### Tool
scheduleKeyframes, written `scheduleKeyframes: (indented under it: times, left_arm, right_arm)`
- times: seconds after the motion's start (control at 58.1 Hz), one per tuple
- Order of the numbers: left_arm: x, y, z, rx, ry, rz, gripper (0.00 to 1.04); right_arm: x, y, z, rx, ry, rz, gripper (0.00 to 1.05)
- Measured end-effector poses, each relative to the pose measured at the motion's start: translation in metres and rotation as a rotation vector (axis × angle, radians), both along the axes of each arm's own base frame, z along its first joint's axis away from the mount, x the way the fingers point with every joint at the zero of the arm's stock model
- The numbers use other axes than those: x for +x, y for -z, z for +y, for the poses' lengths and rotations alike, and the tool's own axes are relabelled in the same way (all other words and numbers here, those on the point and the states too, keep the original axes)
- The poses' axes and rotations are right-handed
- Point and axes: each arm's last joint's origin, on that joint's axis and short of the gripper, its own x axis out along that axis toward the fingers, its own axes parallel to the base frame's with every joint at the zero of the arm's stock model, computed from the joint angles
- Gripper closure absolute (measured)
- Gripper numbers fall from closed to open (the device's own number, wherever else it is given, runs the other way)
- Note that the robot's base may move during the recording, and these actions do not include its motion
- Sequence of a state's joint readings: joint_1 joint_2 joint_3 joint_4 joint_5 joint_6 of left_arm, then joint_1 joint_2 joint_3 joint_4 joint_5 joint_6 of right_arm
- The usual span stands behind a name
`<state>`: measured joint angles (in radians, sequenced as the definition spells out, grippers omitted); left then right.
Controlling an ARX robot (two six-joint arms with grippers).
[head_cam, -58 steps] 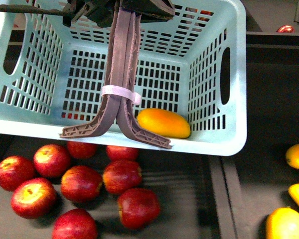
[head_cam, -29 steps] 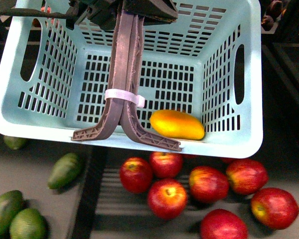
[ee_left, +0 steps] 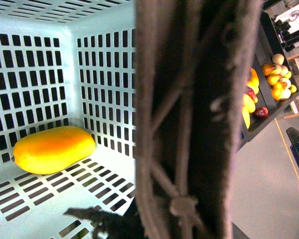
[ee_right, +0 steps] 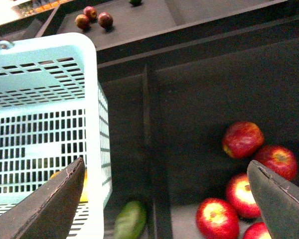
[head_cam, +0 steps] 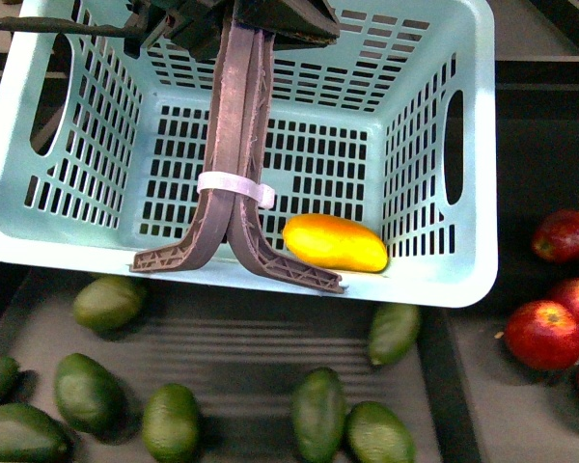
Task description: Pick mango and avocado into basket
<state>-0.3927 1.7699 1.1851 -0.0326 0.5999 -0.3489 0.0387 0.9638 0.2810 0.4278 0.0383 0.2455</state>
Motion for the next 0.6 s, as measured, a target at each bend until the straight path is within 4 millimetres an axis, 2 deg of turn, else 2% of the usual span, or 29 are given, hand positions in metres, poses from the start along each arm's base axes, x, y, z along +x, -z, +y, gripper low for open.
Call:
scheduleKeyframes:
  times: [0.344,0.413,0.499,0.603]
  left_arm:
    - [0.003,0.0,0.005,0.005,-0.024,-0.002,1.01]
    - [0.003,0.0,0.007,0.014,-0.04,-0.006,1.01]
    - [0.003,0.0,0.005,0.015,-0.032,-0.008,1.01]
    - [0.002,0.0,0.004,0.009,-0.024,-0.005,1.01]
  right_arm:
    - [0.0,0.0,0.001,0.001,-0.01,-0.001,0.09]
    - [0.003,0.006,-0.004,-0.017,-0.012,0.077,0.09]
    - [0.017,0.014,-0.02,-0.027,0.02,0.165,0.09]
    - [0.051,0.028,-0.049,-0.051,0.07,0.252,0.09]
